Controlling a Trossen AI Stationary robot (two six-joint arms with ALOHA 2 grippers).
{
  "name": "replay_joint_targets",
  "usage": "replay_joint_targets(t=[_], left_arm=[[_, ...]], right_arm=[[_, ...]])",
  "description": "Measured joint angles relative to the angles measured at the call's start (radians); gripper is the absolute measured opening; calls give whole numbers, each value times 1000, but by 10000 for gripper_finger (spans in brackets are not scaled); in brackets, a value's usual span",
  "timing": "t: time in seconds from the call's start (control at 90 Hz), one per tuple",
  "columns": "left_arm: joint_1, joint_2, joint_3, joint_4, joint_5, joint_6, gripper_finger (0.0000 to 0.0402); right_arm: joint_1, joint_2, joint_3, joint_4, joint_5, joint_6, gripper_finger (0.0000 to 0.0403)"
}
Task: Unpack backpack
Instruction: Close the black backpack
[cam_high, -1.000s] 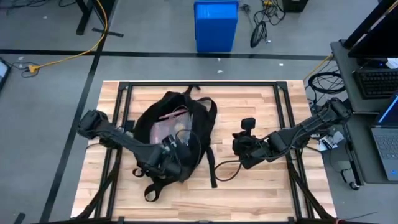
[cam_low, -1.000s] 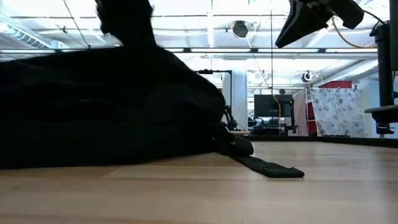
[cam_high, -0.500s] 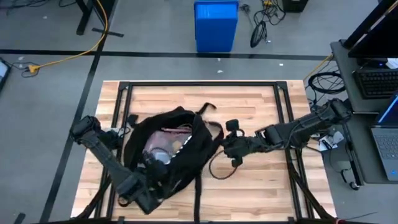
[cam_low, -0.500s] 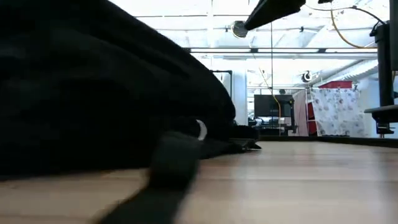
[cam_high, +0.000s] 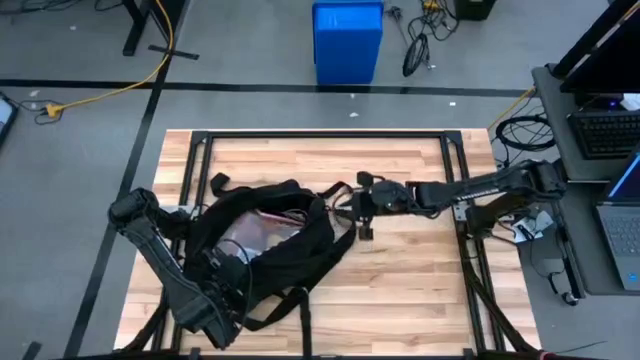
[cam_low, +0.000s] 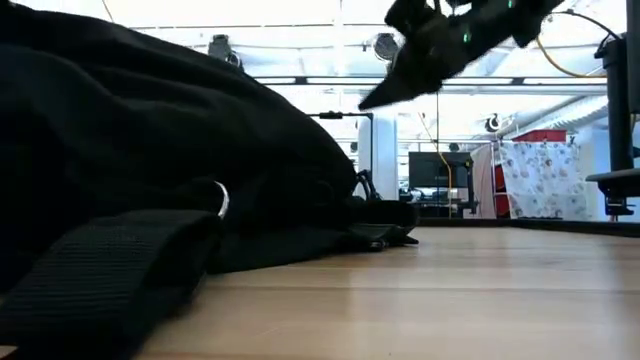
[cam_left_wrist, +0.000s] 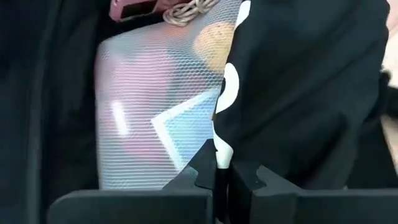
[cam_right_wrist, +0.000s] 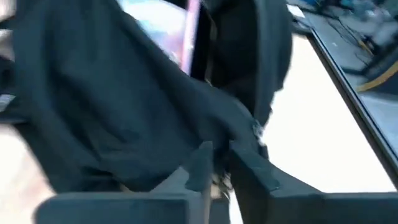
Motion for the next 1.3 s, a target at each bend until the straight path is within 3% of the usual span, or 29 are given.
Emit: replay_joint_targets(t=[0.122, 0.322, 0.489, 0.544, 0.667, 0.944, 1.3], left_arm=[[17, 0, -3, 13, -15, 14, 37], [64, 0, 47, 1, -52, 139, 149], [118, -1, 122, -11, -99, 316, 220], [135, 0, 155, -16, -100, 358, 233], [165, -2, 191, -17, -109, 379, 246], [219, -2, 196, -16, -159, 421, 246], [281, -1, 195, -12, -163, 422, 246]], right_arm=[[-56, 0, -45, 17, -32, 37, 101], [-138, 4, -104, 64, -56, 36, 193], [-197, 79, -138, 330, -55, -23, 235], [-219, 122, -138, 385, -118, -40, 241], [-275, 221, -109, 361, -267, -8, 242], [-358, 407, -5, 359, -434, -14, 235], [-365, 588, 305, -40, -469, -138, 242]])
